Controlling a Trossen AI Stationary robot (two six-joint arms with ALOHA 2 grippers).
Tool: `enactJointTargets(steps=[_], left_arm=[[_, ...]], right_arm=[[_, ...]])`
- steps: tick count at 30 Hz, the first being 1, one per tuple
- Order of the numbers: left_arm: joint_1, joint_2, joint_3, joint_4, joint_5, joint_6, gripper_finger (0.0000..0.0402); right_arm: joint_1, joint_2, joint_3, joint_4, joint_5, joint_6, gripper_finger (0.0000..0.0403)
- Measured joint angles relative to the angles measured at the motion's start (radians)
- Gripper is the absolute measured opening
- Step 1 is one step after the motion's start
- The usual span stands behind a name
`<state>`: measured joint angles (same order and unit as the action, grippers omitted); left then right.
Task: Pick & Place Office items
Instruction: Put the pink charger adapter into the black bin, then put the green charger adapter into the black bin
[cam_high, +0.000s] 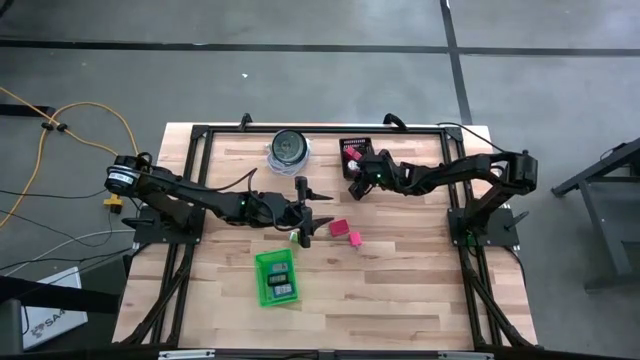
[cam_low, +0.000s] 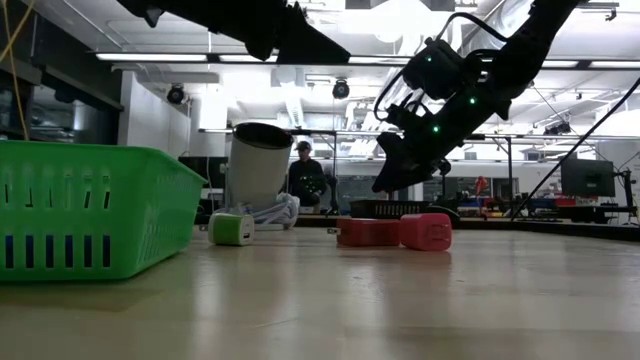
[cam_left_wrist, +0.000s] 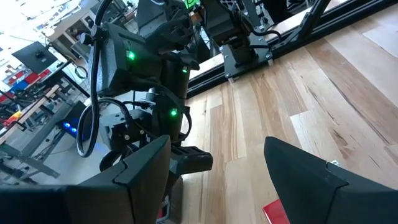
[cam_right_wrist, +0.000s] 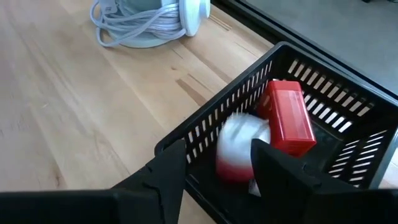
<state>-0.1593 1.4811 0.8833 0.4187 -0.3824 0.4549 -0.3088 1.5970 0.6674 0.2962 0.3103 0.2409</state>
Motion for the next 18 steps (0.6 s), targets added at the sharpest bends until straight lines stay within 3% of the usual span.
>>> enactJointTargets(steps=[18], left_arm=[[0.0,0.0,0.0,0.0,0.0,-0.003,0.0251]], right_arm=[[0.0,-0.002,0.0,0.047,0.0,-0.011,0.0158]])
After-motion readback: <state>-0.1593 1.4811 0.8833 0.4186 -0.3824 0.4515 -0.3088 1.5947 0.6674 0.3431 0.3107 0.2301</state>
